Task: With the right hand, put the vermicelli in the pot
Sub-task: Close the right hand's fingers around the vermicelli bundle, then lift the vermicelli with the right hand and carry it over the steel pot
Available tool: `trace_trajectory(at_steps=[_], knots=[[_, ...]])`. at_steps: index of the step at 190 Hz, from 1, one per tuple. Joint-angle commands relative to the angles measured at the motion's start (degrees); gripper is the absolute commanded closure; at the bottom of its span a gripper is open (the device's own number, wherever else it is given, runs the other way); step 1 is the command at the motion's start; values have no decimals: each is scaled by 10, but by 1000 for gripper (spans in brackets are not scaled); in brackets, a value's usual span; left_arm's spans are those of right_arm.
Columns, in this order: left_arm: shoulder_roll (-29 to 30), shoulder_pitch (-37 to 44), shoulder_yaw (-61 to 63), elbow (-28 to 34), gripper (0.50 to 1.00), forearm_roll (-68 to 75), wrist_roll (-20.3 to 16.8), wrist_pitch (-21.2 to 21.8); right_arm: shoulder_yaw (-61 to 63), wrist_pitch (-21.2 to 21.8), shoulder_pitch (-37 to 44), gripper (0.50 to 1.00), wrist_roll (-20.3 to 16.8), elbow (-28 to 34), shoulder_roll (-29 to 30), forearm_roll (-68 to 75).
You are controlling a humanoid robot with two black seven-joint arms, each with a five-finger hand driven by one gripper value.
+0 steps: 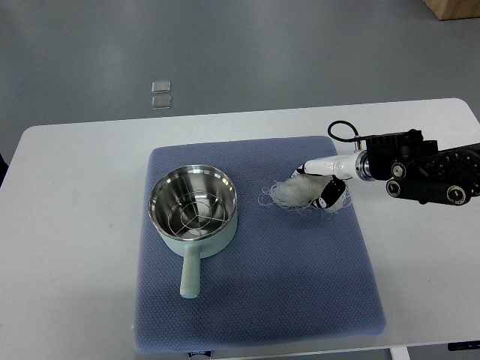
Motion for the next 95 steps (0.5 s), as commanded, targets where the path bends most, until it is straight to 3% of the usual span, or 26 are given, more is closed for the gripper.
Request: trace_trajectory(at_steps=[1, 39, 57, 73, 95], knots=[[0, 0, 0, 1, 500, 0, 0, 0, 14, 3, 23, 1000, 0, 8, -18, 6], [0, 0, 0, 1, 500, 0, 0, 0, 28, 59, 158, 1000, 0, 101, -91, 40], [0, 0, 0, -2, 500, 0, 0, -1, 28, 72, 219, 1000, -1, 133, -97, 74], [0, 0, 0, -3, 500, 0, 0, -1, 27, 73, 261, 1000, -1, 138, -77, 100], [0, 0, 0, -3, 500, 0, 0, -1, 17, 66, 299, 1000, -1, 132, 4, 128]])
